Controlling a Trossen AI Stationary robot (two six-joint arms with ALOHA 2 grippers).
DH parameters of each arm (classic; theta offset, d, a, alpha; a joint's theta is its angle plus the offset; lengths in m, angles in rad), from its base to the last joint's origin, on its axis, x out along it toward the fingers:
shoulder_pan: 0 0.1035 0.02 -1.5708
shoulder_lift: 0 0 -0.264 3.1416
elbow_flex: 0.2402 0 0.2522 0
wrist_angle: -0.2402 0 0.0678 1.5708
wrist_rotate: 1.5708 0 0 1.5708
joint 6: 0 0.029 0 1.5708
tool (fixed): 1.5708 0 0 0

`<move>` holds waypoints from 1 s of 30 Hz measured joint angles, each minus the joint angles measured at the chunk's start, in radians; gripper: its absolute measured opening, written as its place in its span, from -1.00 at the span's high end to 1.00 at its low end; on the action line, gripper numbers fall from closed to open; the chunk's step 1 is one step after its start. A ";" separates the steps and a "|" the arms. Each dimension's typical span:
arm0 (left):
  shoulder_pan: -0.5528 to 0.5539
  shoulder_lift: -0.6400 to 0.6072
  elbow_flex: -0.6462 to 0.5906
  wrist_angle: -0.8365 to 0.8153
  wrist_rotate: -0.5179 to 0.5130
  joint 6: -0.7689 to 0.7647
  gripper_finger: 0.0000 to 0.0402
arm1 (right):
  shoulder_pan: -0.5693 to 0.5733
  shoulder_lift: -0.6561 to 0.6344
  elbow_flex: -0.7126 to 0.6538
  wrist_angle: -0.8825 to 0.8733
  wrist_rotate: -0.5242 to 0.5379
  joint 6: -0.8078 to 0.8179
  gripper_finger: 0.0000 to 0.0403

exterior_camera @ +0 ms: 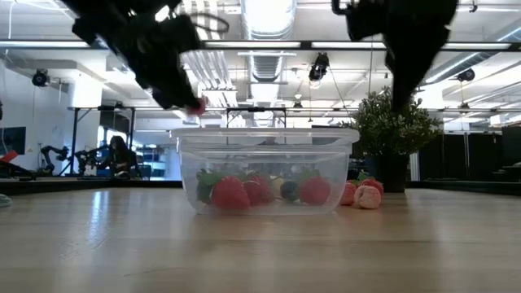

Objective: Pick and placing Produce into tupperware
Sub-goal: Put the pink peach into the transparent bin, then put the red strawberry into the transparent bin

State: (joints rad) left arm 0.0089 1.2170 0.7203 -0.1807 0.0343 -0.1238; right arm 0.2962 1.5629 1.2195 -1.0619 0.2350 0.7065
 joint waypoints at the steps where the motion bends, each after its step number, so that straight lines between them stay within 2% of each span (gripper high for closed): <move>1: -0.006 -0.010 0.001 0.009 0.006 -0.002 0.56 | 0.007 -0.001 -0.022 0.027 -0.014 0.021 -0.26; 4: -0.025 -0.002 0.021 0.068 0.036 -0.003 0.55 | 0.025 0.000 -0.072 0.109 -0.032 0.061 -0.25; 9: -0.063 0.117 0.087 0.109 0.141 -0.005 0.55 | 0.029 0.000 -0.116 0.184 -0.029 0.068 -0.26; 15: -0.090 0.270 0.178 0.111 0.118 -0.003 0.53 | 0.027 -0.002 -0.139 0.174 -0.031 0.122 -0.30; 21: -0.083 0.324 0.218 0.069 0.114 -0.094 0.26 | 0.027 -0.005 -0.131 0.187 -0.033 0.182 -0.38; 26: -0.083 0.321 0.226 -0.011 0.105 -0.110 -0.02 | 0.027 -0.003 -0.135 0.188 -0.022 0.126 -0.46; 30: -0.081 0.283 0.225 -0.104 0.086 -0.108 -0.14 | 0.020 -0.003 -0.141 0.177 0.000 0.080 -0.50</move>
State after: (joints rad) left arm -0.0719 1.5000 0.9455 -0.2850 0.1206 -0.2319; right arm 0.3162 1.5604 1.0781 -0.8852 0.2347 0.7861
